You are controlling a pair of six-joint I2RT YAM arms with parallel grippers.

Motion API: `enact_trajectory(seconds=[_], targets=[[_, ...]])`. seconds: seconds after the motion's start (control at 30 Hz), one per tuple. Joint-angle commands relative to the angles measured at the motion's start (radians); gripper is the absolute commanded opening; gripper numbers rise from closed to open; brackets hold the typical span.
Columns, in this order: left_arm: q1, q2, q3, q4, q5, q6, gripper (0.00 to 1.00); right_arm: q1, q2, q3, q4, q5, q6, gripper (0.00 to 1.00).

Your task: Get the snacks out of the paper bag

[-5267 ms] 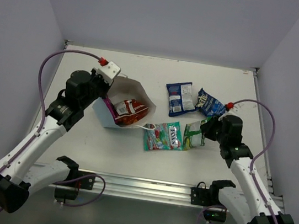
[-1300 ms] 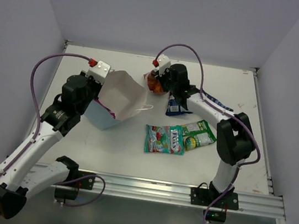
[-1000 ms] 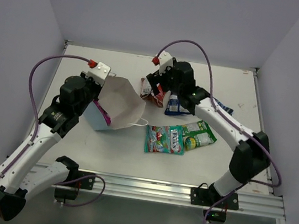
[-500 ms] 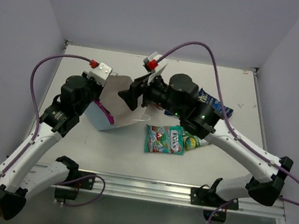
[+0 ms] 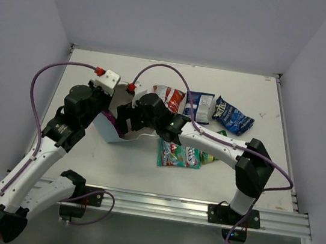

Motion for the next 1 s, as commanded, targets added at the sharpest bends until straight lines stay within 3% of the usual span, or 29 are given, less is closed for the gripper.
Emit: enact_trajectory(seconds=[0.0,0.27,0.4,0.5,0.7,0.73,0.77,0.97], targets=[[-0.002,-0.008,0.033,0.056,0.025,-0.056,0.0,0.016,0.057,0.025,0.074,-0.048,0.047,0.84],[-0.002,0.0,0.051,0.03,0.057,-0.131,0.0,0.019,0.182,0.062,0.069,-0.047,0.07,0.93],[-0.002,0.0,0.051,0.021,0.071,-0.148,0.0,0.019,0.231,0.088,0.069,-0.042,0.073,0.86],[0.0,0.0,0.053,0.019,0.078,-0.156,0.0,0.019,0.253,0.093,0.078,-0.05,0.068,0.72],[-0.002,-0.008,0.053,0.013,0.084,-0.159,0.0,0.019,0.261,0.094,0.078,-0.065,0.048,0.24],[-0.002,-0.008,0.054,0.012,0.084,-0.159,0.0,0.019,0.261,0.093,0.077,-0.059,0.042,0.09],[-0.002,-0.009,0.051,0.011,0.083,-0.158,0.0,0.019,0.253,0.088,0.077,-0.055,0.039,0.01],[-0.002,-0.012,0.034,-0.016,0.029,-0.124,0.0,0.02,0.149,0.035,0.092,-0.029,-0.016,0.0]])
